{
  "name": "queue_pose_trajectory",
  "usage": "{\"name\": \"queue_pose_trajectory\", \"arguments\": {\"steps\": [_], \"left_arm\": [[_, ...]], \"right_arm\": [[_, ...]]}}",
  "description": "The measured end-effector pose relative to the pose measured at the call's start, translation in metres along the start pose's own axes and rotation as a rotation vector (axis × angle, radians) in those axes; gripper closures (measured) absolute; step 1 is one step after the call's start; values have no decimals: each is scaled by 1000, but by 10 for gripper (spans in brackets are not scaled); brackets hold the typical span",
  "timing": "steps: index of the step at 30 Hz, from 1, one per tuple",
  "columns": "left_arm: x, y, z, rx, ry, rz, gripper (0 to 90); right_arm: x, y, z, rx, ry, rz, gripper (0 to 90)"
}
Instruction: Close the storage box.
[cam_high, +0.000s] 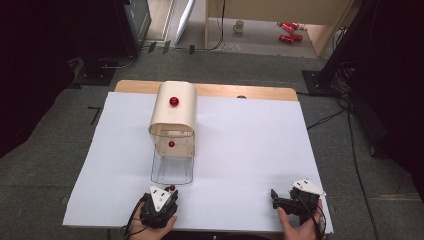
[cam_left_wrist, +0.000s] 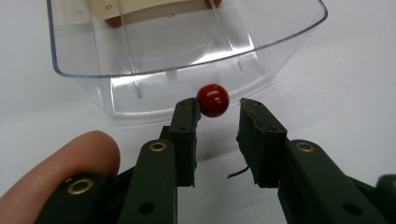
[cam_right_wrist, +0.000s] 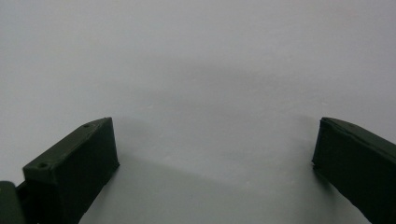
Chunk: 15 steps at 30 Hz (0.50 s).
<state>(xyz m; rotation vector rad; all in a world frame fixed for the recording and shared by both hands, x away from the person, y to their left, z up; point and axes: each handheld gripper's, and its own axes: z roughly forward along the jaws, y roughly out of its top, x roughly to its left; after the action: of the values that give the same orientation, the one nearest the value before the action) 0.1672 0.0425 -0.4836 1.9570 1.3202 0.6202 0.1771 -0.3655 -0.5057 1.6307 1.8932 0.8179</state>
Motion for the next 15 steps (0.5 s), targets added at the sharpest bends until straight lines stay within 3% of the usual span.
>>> {"name": "queue_pose_trajectory", "arguments": {"steps": [5,15], "left_arm": [[-1,2,1,-11,11,-6,731],[7,18,-10,-53,-20,-20,745]], "right_arm": [[0,0,0,0,0,0,0],[0,0,0,0,0,-1,0]]}}
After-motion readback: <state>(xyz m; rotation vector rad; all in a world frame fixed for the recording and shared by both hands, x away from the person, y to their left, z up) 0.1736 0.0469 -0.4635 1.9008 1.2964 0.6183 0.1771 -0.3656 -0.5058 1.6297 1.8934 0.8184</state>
